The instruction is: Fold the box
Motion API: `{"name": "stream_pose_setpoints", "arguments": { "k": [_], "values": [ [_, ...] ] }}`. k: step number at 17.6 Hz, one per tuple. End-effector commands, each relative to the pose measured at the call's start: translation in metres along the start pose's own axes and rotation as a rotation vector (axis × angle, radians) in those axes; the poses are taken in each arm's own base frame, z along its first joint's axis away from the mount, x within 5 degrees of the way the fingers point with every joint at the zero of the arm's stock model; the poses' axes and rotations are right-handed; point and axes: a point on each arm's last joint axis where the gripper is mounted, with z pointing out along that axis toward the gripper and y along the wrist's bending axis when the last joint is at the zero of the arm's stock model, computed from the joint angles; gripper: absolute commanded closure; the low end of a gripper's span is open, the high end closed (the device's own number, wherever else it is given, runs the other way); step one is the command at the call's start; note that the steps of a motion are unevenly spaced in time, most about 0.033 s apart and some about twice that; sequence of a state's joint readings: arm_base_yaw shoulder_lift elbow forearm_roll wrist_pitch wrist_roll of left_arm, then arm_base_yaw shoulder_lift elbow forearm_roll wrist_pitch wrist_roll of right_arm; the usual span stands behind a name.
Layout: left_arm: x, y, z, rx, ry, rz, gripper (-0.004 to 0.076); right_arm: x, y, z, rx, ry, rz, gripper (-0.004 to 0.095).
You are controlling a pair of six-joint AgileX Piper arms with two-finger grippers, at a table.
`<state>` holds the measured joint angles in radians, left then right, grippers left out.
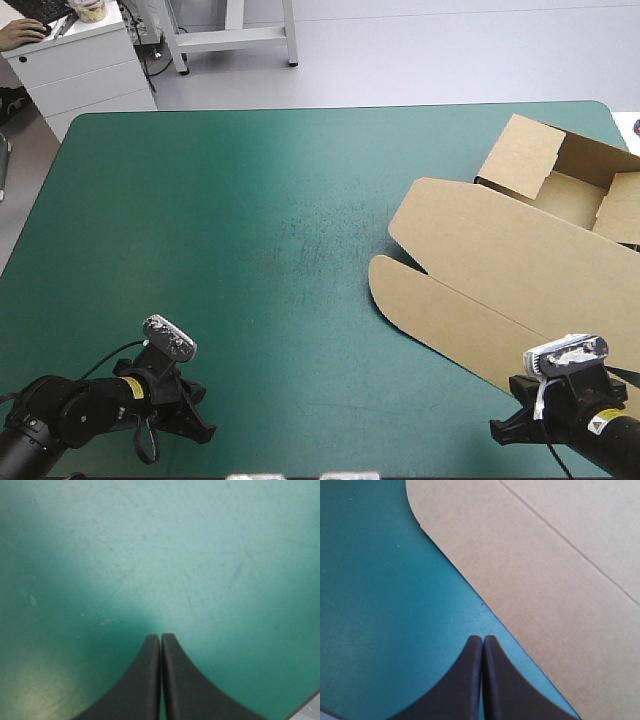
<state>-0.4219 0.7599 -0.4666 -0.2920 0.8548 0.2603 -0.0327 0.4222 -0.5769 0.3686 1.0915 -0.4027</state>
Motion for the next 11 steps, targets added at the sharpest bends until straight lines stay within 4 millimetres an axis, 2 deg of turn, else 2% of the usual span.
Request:
{"name": "stream_pose_setpoints", "arguments": {
  "k": [1, 7, 11],
  "values": [
    [-0.007, -0.001, -0.005, 0.006, -0.053, -0.009, 0.0734, -0.005, 0.000, -0.001, -0.001, -0.058, 0.001, 0.0928],
    [-0.007, -0.001, -0.005, 0.006, -0.053, -0.009, 0.0734, 0.007, -0.001, 0.012, -0.011, -0.008, 0.020, 0.0928],
    [-0.007, -0.002, -0.005, 0.007, -0.053, -0.010, 0.0734, 0.010, -0.001, 0.014, -0.020, 0.017, 0.022, 0.0928]
  ]
}}
